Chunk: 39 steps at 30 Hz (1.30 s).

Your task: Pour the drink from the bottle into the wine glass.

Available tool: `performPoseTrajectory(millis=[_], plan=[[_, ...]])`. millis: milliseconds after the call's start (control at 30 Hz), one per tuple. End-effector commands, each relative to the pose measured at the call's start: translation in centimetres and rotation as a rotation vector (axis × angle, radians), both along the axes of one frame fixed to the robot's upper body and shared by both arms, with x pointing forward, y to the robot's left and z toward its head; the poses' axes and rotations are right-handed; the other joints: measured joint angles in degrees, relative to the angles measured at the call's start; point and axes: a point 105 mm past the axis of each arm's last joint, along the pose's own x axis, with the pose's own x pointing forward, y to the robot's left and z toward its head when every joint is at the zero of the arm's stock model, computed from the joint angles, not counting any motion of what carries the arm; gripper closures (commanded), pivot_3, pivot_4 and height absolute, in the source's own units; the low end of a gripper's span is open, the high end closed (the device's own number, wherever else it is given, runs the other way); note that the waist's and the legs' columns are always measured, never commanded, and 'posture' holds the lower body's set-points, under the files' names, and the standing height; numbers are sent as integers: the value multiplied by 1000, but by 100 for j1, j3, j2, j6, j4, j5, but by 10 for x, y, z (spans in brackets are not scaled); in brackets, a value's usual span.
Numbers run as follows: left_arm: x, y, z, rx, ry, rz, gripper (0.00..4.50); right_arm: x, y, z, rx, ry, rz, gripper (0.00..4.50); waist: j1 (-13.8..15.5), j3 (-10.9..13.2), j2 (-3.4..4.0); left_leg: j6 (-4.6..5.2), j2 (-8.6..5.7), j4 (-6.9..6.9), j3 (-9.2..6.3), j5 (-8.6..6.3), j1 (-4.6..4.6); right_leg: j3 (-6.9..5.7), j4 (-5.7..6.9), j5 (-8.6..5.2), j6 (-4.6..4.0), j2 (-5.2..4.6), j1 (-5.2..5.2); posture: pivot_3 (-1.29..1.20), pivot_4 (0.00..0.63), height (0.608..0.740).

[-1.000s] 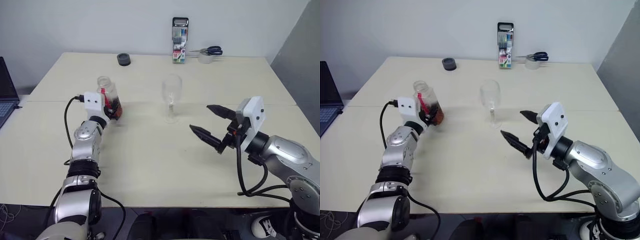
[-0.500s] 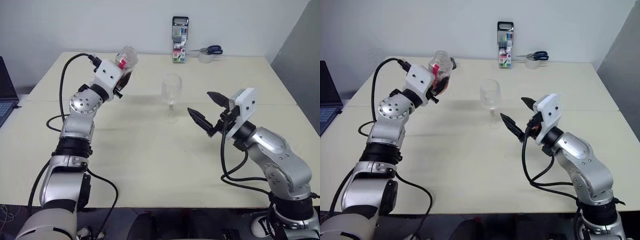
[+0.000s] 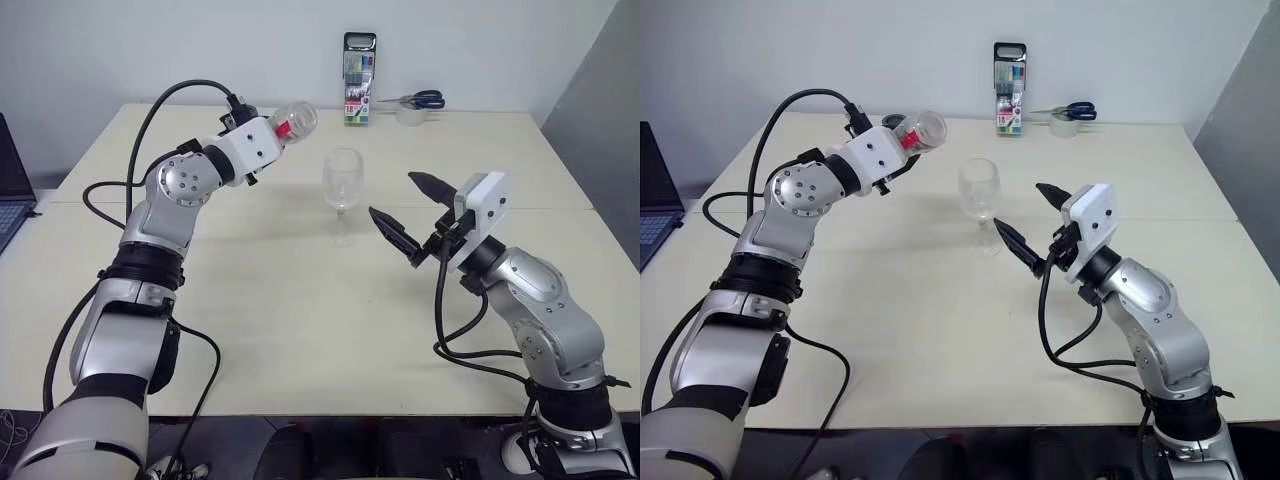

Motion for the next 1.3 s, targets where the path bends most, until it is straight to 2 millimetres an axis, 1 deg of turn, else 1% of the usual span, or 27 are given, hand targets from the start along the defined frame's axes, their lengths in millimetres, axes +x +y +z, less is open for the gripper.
performPoseTrajectory(millis=[33,167,400,700,867,1100,1300], plan=[[-1,-4,27,55,-100,-16,2810,-6,3,4,-15,-99,8,0,0,0,0,0,0,0,0,0,0,-1,0,0,0,0,0,0,150,740],[0,-9,32,91,-126,-27,2810,-6,5,-3,-31,-106,11,0,0,0,0,-1,0,0,2,1,0,1,2,0,0,0,-1,0,150,740],[2,-15,39,168,-176,-37,2810,-6,5,-3,-30,-103,6,0,-3,0,0,-2,1,1,5,1,0,3,3,0,0,0,-3,0,150,740],[5,-20,43,264,-214,-37,2810,-6,4,-3,-36,-102,0,0,-4,0,0,-3,0,2,5,2,0,4,4,0,0,0,-3,0,150,740],[6,-19,48,284,-230,-28,2810,-6,3,-4,-39,-100,-3,0,-4,0,0,-3,0,2,5,2,0,4,4,0,0,0,-4,0,150,740],[6,-22,52,354,-266,-29,2810,-6,0,-6,-39,-95,-14,0,-5,0,0,-3,0,2,6,2,1,4,5,0,0,0,-4,0,150,740],[8,-17,51,394,-269,-18,2810,-5,-1,-7,-41,-91,-18,0,-5,0,0,-3,0,2,7,2,1,4,5,0,0,0,-5,0,150,740]])
